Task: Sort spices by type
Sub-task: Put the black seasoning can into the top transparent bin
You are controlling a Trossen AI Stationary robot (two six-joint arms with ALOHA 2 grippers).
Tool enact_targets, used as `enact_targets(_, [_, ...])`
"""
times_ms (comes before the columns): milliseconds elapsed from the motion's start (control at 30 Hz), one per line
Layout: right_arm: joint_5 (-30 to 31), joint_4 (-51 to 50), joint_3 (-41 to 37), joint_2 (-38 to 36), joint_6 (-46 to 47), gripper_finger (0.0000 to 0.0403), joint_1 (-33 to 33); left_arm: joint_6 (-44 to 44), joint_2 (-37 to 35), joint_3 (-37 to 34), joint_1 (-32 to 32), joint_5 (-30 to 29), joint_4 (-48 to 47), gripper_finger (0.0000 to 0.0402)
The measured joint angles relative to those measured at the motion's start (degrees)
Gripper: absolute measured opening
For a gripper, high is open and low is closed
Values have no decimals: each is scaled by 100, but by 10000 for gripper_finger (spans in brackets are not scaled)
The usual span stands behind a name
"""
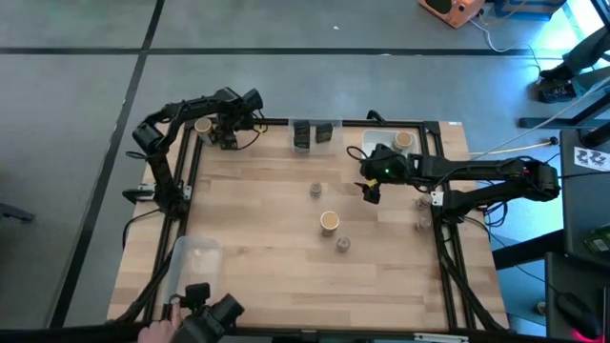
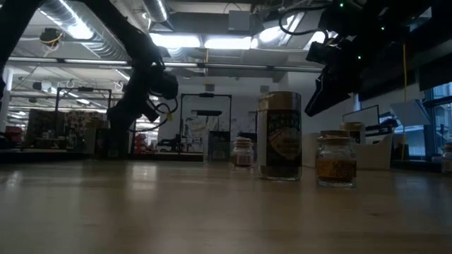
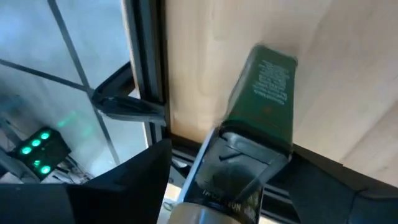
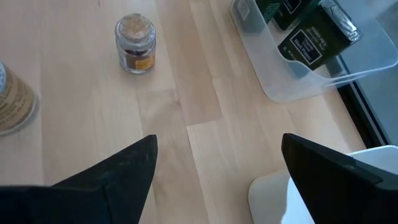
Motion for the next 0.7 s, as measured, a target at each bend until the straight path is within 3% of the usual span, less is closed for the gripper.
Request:
enact_targets(133, [0,8,-12,0,9,342,0,72,0,-73,-3,3,11,240])
enact_targets(433, [2,63,-12,0,2,342,0,124,-16,-87,-34,3,20,116])
enact_targets(700, [2,103,-12,0,0,342,0,0,-400,58,-304,26,-12,120])
